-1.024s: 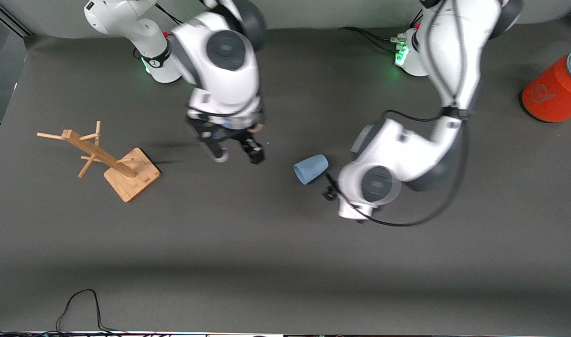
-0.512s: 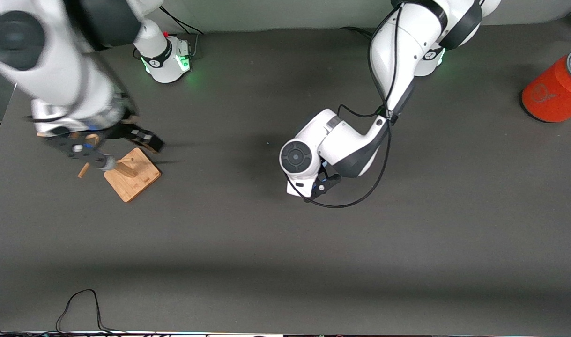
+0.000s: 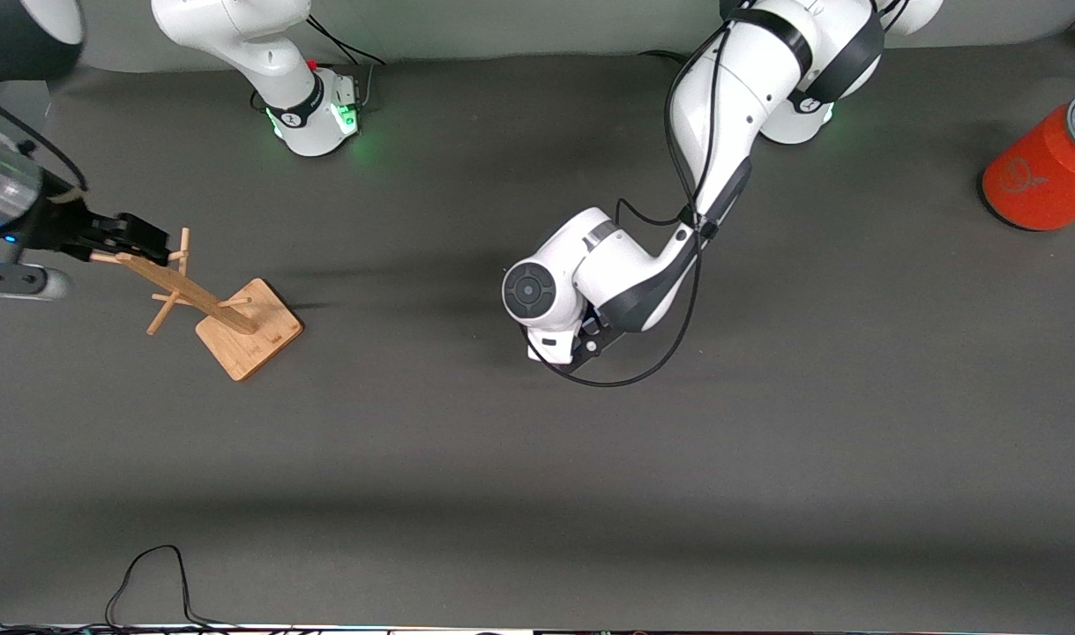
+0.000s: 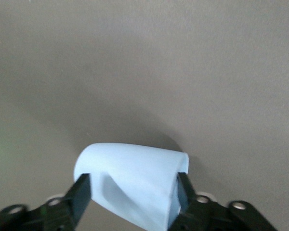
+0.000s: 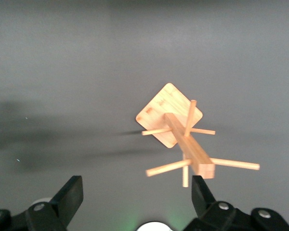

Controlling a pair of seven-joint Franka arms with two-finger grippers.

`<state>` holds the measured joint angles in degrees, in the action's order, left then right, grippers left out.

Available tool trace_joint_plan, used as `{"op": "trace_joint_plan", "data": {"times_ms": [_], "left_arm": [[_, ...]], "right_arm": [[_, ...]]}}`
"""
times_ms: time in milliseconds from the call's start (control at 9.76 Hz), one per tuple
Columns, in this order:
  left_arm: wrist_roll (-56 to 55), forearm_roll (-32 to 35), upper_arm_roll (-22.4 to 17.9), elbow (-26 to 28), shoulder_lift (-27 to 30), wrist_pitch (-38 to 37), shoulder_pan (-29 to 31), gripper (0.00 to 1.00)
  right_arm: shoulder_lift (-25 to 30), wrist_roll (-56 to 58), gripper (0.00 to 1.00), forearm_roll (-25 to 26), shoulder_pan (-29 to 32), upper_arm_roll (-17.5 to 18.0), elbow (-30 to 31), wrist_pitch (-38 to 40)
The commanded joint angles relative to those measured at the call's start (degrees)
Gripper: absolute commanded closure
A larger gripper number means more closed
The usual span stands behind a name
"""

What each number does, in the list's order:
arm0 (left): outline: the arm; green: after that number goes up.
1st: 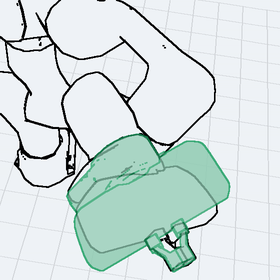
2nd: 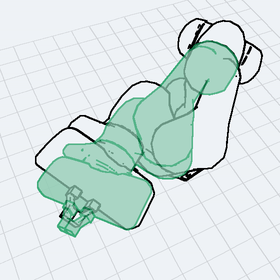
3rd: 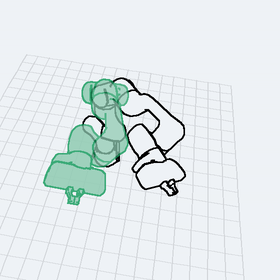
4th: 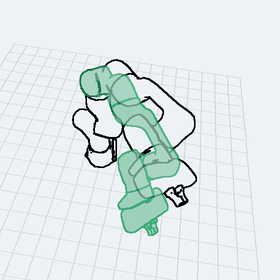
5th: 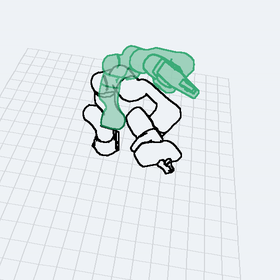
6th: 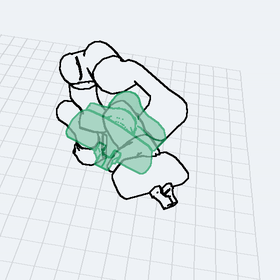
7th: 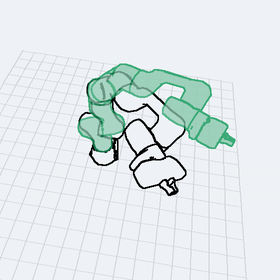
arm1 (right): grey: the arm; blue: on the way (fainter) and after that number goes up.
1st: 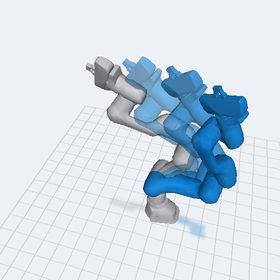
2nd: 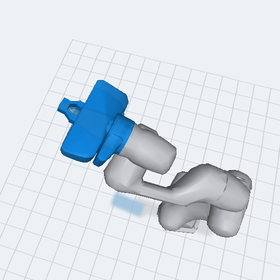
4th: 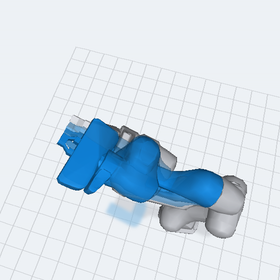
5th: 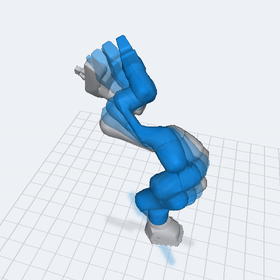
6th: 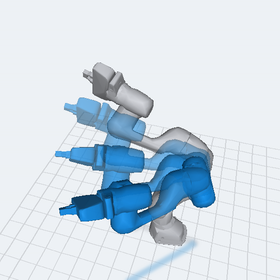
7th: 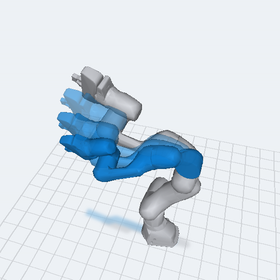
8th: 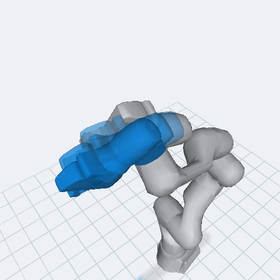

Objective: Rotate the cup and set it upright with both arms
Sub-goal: 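Grasp the blue cup's rim with the left gripper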

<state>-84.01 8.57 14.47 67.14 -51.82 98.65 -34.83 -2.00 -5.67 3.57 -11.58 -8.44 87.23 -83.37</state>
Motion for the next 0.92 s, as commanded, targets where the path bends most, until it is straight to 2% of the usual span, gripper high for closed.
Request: {"op": "trace_joint_plan", "data": {"times_ms": [0, 102, 205, 307, 410, 512, 717, 819], "left_arm": [[-1.86, 0.66, -0.76, -2.28, -1.18, -4.41, -2.17, 0.68], [-1.77, 0.57, -0.59, -2.37, -1.00, -6.26, -2.26, 0.87], [-1.68, 0.40, -0.50, -2.80, -0.91, -7.50, -2.35, 1.00], [-1.60, 0.31, -0.06, -3.07, -0.65, -8.47, -2.26, 1.00], [-1.51, 0.31, 0.12, -3.24, -0.04, -9.00, -2.09, 1.00], [-1.77, -0.21, 0.12, -3.94, 0.40, -9.79, -1.91, 1.00], [-5.61, -0.40, -0.23, -4.39, 0.93, -9.80, -1.65, 1.00], [-6.07, -0.48, -0.32, -4.39, 1.37, -9.54, -1.30, 1.00]], "right_arm": [[1.30, 8.96, 0.00, 1.00, -0.11, -2.35, 2.50, -2.58], [1.47, 12.14, 0.00, 1.00, -0.28, -4.11, 3.81, -4.42], [2.17, 12.61, 0.00, 1.00, -0.20, -4.39, 5.39, -5.83], [3.39, 12.53, 0.00, 1.00, -0.11, -4.39, 7.32, -7.50], [4.88, 12.44, 0.00, 0.83, 2.50, -3.52, 10.12, -9.86], [4.98, 12.09, 0.00, 0.31, 5.40, -1.16, 10.76, -10.58], [4.99, 11.82, 0.00, 0.04, 14.00, 6.99, 10.42, -10.59], [4.99, 11.74, 0.00, 0.04, 16.39, 9.21, 10.24, -10.68]]}}
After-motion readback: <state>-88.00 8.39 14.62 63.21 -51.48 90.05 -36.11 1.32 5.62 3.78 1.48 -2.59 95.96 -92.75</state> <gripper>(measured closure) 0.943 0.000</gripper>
